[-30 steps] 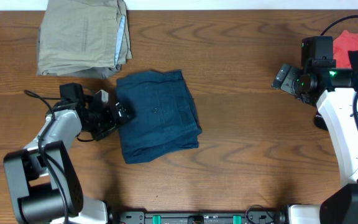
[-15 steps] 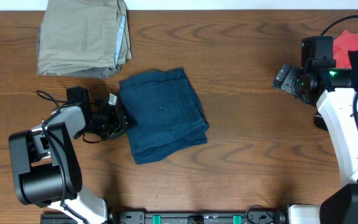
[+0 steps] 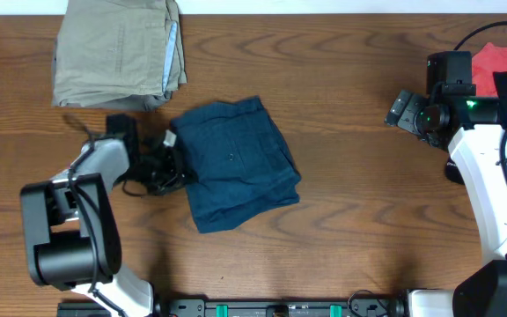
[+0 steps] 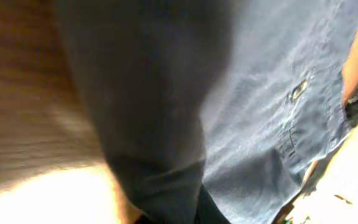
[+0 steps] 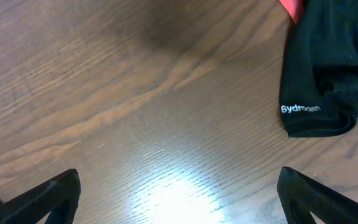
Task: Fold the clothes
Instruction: 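Grasp the folded navy trousers' left edge with the left gripper, then carry the folded trousers up onto the khaki trousers stack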
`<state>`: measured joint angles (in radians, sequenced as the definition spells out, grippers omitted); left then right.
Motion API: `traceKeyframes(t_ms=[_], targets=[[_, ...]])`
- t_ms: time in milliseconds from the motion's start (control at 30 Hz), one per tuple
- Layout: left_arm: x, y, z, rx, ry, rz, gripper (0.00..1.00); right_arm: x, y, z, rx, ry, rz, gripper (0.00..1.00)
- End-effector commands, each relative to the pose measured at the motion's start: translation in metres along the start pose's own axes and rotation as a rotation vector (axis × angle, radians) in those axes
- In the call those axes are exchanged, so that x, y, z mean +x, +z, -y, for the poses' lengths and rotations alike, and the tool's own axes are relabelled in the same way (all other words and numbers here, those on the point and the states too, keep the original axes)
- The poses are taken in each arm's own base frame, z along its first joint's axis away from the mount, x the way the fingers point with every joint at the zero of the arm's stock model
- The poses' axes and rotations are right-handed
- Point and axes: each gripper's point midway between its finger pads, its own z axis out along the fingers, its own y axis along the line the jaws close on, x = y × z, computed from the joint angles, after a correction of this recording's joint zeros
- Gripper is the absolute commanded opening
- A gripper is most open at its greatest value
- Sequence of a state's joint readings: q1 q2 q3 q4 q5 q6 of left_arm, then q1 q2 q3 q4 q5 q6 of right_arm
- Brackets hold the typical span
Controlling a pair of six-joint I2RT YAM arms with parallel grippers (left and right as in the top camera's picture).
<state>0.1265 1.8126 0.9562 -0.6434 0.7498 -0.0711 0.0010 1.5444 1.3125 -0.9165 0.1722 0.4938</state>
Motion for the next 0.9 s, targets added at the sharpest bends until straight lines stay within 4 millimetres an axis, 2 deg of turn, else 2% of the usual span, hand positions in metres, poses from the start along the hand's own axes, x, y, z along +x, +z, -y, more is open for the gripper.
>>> traceKeyframes(t_ms=[0,133,367,533,867], targets=[[-0.022,-0.007,0.014,-0.134,0.135,0.021,0.06,-0.001,-0.001,0.000,0.001,0.006,0.005,0.98],[-0.048,-0.024,0.043,-0.202,0.230,0.080,0.06,-0.001,-0.001,0.000,0.001,0.005,0.005,0.99],[-0.105,-0.071,0.089,-0.206,0.338,0.275,0.06,-0.001,-0.001,0.000,0.001,0.006,0.005,0.99],[-0.134,-0.093,0.097,-0.269,0.382,0.399,0.06,-0.001,-0.001,0.000,0.001,0.006,0.005,0.99],[-0.176,-0.123,0.105,-0.371,0.467,0.590,0.06,-0.001,-0.001,0.000,0.001,0.005,0.005,0.99]])
